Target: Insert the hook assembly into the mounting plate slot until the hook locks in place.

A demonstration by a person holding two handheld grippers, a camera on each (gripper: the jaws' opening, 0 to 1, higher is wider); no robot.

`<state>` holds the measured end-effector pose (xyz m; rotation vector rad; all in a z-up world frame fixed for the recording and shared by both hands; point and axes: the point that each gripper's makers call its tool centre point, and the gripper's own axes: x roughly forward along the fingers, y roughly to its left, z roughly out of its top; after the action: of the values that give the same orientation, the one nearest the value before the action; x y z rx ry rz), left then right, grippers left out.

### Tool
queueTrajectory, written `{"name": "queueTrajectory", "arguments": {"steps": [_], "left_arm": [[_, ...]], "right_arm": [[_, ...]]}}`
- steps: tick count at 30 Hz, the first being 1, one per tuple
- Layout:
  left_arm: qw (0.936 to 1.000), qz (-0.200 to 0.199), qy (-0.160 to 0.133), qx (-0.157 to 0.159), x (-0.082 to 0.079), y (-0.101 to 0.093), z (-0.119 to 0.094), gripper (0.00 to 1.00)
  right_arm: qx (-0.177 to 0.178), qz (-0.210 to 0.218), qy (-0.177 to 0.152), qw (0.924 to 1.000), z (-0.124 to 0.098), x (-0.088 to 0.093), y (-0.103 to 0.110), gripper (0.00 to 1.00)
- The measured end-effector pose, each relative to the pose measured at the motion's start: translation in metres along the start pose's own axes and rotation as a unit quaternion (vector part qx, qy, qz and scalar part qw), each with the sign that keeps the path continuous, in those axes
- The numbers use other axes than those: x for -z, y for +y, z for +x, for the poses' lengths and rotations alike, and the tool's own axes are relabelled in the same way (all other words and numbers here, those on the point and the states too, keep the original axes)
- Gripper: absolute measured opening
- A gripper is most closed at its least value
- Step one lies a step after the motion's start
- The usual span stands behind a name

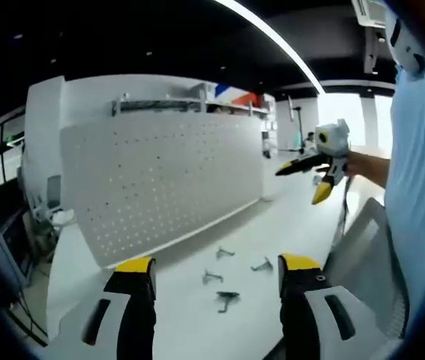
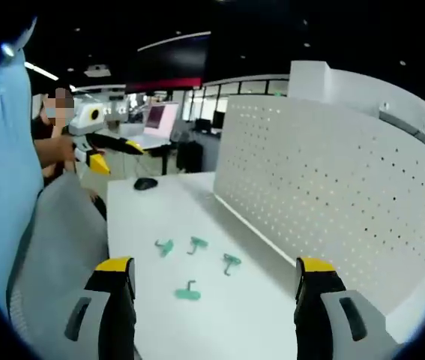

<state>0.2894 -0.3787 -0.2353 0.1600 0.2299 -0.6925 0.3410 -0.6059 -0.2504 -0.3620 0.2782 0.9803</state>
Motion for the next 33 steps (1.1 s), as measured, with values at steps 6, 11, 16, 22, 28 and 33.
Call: {"name": "queueTrajectory", "arguments": {"steps": [6,11,16,22,28,33], "left_arm": [[1.0000,-0.005,-0.005,0.001,-0.0001,-0.0031,0.0023,0.67],[1.0000,-0.003,-0.006,0.004,-0.0012,-0.0054,0.0036,0.67],[1.0000,-0.003,-0.008,0.003,-0.0027,-0.0045,0.0027,0.67],[1.0000,-0.004,-0.008,0.002,-0.0031,-0.0032,0.0012,0.67],[0.9999,-0.004,-0.012,0.001,-0.0042,-0.0026,0.0004,0.67],[0.9999,-0.006,-0.008,0.007,-0.0013,-0.0047,0.0039,0.67]], "right_arm": [[-0.001,0.000,0.004,1.0000,-0.0013,0.0031,0.0019,0.89],[0.000,0.000,0.004,1.0000,-0.0015,0.0022,0.0020,0.89],[0.001,-0.001,0.005,1.0000,-0.0021,0.0012,0.0037,0.89],[-0.001,-0.001,0.003,1.0000,-0.0011,-0.0025,0.0052,0.89],[0.000,-0.003,0.004,1.0000,-0.0015,-0.0037,0.0058,0.89],[0.000,-0.003,0.011,0.9999,-0.0005,-0.0014,0.0061,0.89]]}}
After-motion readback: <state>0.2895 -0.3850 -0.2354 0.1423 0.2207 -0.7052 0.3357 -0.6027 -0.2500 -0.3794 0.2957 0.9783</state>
